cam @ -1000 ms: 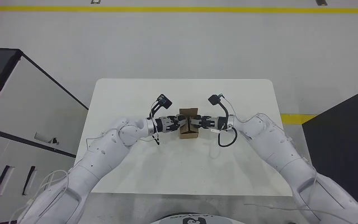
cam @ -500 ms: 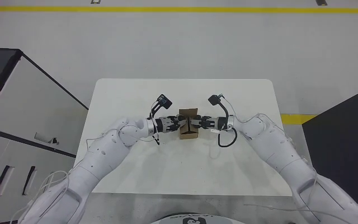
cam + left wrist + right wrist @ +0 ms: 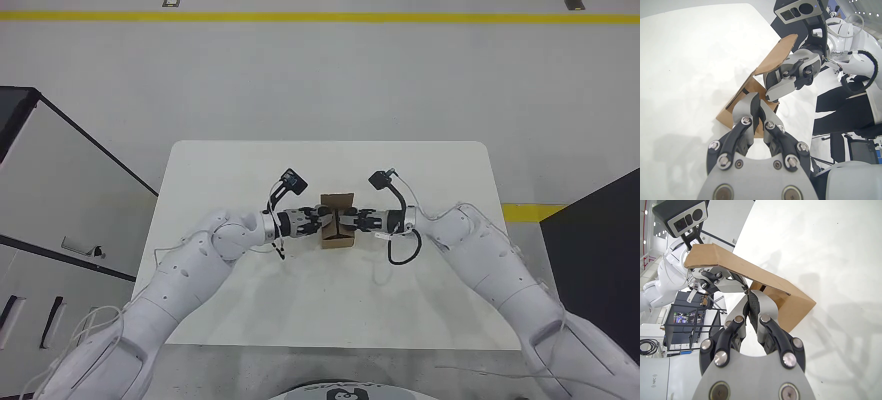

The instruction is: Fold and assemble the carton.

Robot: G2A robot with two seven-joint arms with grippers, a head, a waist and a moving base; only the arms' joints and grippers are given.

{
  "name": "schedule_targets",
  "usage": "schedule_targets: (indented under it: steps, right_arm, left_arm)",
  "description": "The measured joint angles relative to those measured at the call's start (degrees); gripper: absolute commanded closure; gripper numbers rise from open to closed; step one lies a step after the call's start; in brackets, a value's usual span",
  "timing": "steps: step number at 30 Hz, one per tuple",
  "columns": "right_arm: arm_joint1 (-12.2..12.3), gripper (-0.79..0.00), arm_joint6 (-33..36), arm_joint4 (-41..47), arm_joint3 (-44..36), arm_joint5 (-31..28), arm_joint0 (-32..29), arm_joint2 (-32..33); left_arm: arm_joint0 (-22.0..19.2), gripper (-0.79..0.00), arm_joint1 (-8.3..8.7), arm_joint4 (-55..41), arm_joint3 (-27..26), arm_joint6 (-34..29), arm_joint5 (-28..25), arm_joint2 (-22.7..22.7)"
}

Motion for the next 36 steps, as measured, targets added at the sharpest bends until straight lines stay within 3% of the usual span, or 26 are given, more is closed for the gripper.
schedule_targets:
  steps: [36]
  right_arm:
    - [-1.1,0.0,0.9,-0.7,1.7,0.5,0.2,0.7]
  left_arm:
    - [0.2,0.0,-0.76,0.3,0.7,-0.8,-0.9,-1.4]
